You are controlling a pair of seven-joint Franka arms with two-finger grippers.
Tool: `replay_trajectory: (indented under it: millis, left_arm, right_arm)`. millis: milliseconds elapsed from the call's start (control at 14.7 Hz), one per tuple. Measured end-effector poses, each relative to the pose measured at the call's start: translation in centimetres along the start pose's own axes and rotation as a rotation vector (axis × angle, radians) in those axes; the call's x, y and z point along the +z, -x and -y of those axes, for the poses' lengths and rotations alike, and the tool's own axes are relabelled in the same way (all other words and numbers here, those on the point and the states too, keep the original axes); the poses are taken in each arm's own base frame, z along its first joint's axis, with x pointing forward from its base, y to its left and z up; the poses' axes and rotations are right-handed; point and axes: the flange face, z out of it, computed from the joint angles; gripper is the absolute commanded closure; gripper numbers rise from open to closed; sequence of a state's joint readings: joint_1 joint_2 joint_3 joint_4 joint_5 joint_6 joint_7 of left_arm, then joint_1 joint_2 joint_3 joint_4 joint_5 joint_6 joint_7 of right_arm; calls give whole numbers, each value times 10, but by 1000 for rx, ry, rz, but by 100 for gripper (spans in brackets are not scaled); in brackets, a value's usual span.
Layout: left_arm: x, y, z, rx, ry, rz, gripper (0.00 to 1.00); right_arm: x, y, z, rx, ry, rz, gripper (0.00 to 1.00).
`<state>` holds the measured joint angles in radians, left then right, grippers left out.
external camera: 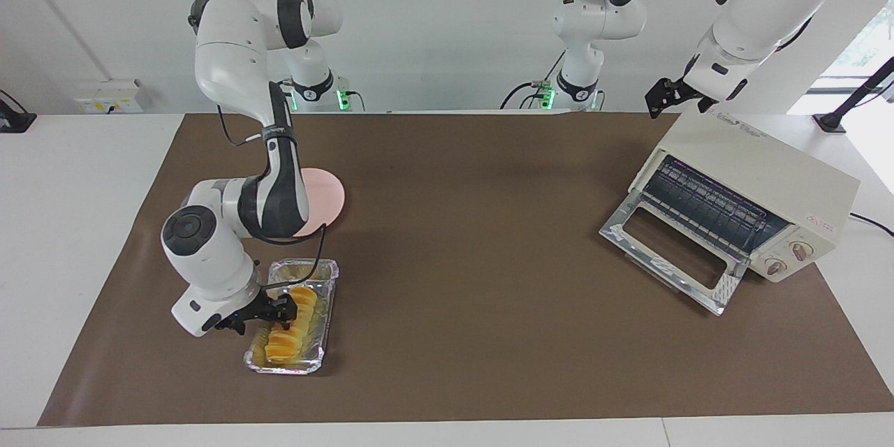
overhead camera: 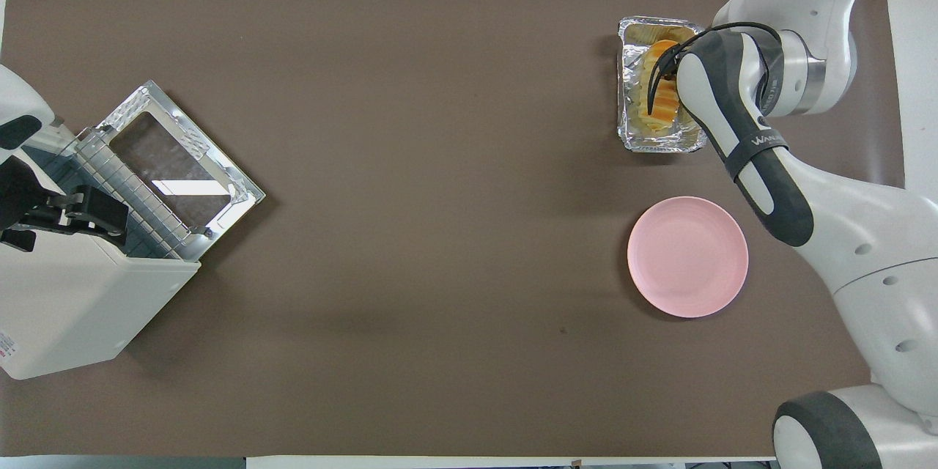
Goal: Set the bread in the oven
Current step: 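Lower the bread into the foil tray and open the right gripper, then grasp the foil tray rim with the right gripper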
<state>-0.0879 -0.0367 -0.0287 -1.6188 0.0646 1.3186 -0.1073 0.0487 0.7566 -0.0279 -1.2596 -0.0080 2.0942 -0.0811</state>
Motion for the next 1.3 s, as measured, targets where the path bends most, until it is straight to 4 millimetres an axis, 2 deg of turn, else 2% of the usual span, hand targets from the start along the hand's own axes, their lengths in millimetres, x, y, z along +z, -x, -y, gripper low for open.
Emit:
replay_trajectory:
  millis: [68,409,1023,1159,1295]
  left_arm:
    - [0,0,0,0,0,0,0]
    - [0,0,0,0,0,0,0]
    - [0,0,0,0,0,0,0]
    - [0,0,0,0,0,0,0]
    - [0,0,0,0,0,0,0]
  right_arm:
    - [-1,2,0,-4,0,-2,100]
    - [-10,4,9,-16,-4,-7,100]
    - [-11,5,8,-14,-4,0,100]
    - [-19,7,8,-15,-8,36,100]
    - [-44,5,12,1,-16,62,100]
